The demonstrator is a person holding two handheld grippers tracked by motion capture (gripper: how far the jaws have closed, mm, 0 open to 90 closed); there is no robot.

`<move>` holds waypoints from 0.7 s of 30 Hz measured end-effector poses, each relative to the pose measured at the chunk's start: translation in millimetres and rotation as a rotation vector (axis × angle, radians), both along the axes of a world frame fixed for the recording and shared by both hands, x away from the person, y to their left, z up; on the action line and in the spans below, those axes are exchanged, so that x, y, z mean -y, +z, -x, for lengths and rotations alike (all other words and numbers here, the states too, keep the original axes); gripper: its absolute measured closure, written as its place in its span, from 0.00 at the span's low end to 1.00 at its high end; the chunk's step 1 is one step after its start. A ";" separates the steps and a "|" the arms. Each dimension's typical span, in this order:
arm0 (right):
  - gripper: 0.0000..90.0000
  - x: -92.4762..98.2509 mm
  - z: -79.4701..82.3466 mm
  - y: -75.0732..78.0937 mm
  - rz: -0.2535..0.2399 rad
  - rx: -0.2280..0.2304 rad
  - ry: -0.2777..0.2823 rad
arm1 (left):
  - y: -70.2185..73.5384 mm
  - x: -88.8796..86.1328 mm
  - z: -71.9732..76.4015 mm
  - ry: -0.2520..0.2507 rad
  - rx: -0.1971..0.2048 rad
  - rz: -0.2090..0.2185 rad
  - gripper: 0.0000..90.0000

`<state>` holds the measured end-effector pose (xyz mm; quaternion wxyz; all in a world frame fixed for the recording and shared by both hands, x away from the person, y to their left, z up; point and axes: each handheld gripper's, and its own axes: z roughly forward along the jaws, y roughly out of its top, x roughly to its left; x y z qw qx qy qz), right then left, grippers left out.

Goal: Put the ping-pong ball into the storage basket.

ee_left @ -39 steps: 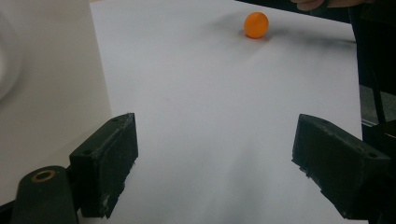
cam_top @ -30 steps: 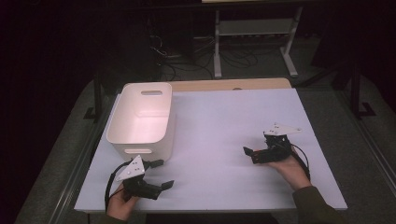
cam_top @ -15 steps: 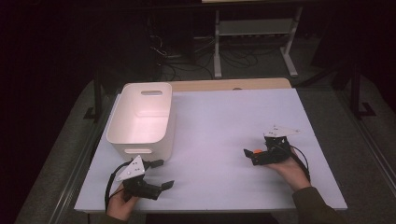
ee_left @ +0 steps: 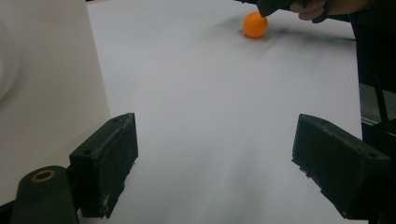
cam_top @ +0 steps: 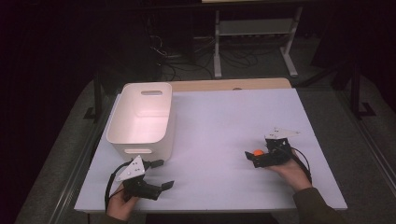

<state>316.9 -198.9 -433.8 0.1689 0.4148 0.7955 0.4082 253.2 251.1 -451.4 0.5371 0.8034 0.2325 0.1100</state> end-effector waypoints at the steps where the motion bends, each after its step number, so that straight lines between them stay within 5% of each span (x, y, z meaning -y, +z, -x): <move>1: 0.00 0.0 0.0 0.0 0.000 0.000 0.000 | 0.0 0.0 0.0 0.000 0.000 0.000 0.16; 21: 0.00 2.9 -0.6 -8.8 0.039 -0.032 0.021 | 0.0 0.2 -0.3 -0.001 -0.002 -0.003 0.16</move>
